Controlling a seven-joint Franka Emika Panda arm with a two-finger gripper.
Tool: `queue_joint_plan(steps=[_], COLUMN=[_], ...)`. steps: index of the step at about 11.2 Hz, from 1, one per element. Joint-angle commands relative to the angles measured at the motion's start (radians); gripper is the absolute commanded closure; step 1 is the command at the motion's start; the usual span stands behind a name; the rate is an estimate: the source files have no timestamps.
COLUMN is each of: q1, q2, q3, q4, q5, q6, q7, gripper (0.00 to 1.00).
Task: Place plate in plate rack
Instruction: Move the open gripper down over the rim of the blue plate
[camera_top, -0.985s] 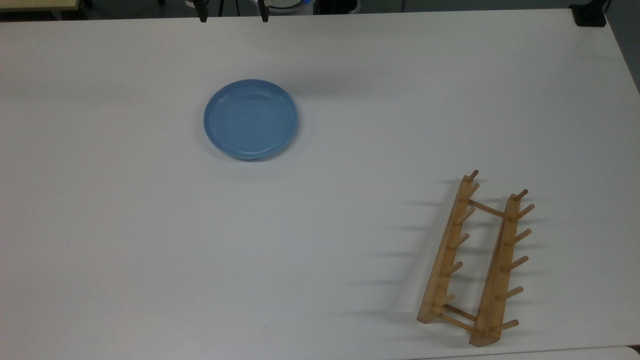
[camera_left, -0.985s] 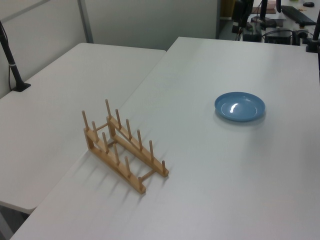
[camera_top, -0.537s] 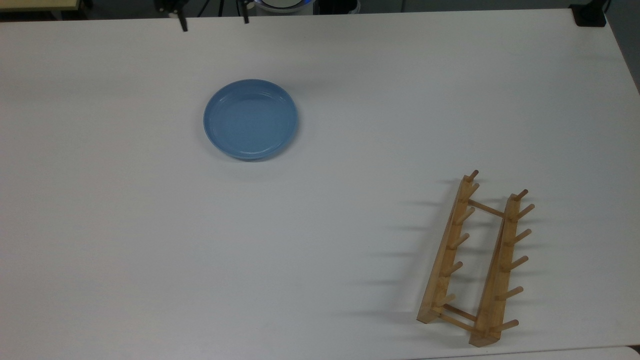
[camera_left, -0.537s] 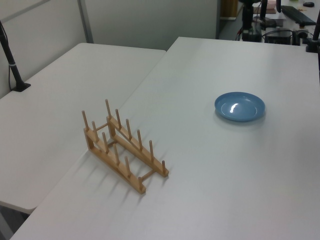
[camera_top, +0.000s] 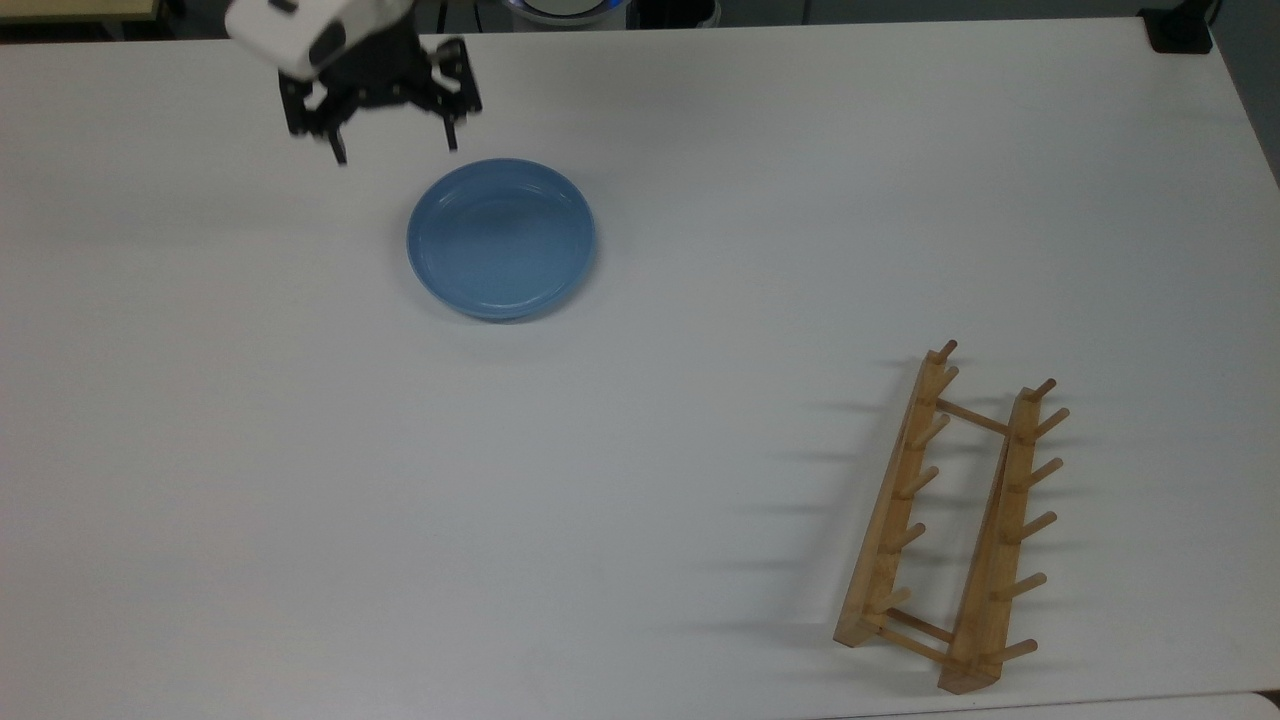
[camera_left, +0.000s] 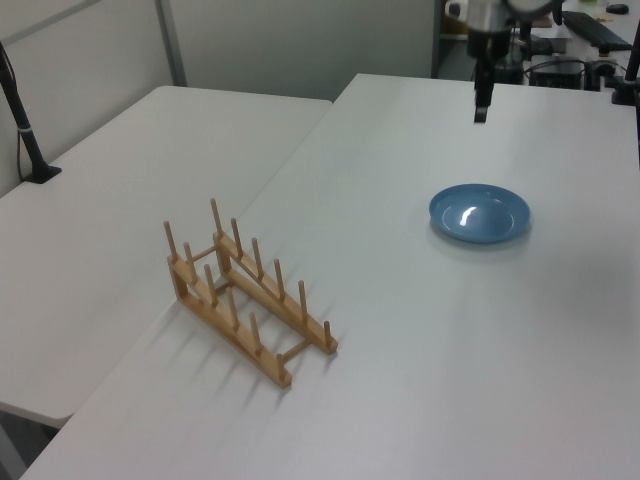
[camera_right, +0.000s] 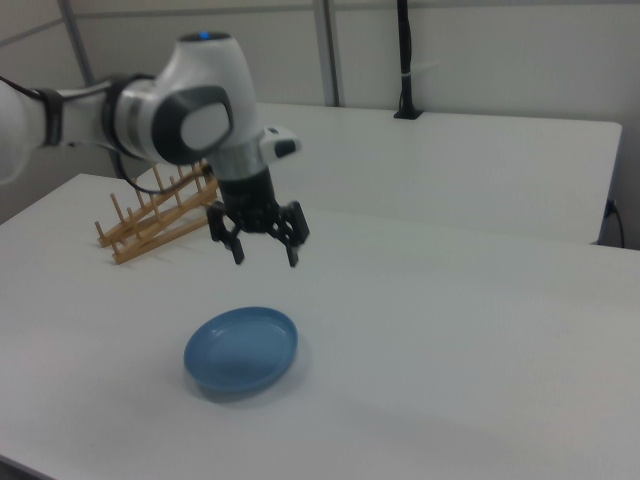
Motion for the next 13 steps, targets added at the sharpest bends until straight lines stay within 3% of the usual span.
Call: queue_joint_plan(steps=[1,5,8,9,10,13], q1=[-0.013,-0.010,-0.004,-0.003,-0.003,-0.001], q2=[0.102,0.232,0.271,0.283,0.297,0.312], q3=[-0.003,-0.003,-0.001,-0.001,-0.001,0.000], q4=[-0.007,-0.009,-0.006,-0.006,-0.004,-0.004], q5=[-0.017,-0.017,-0.018,-0.018,-0.018,-0.020], q6=[0.084,0.188,0.222,0.229,0.233,0.260], q7=[0.011,0.073,0.111,0.114,0.122,0.160], gripper=[0.00,0.00,0.00,0.06,0.18,0.64])
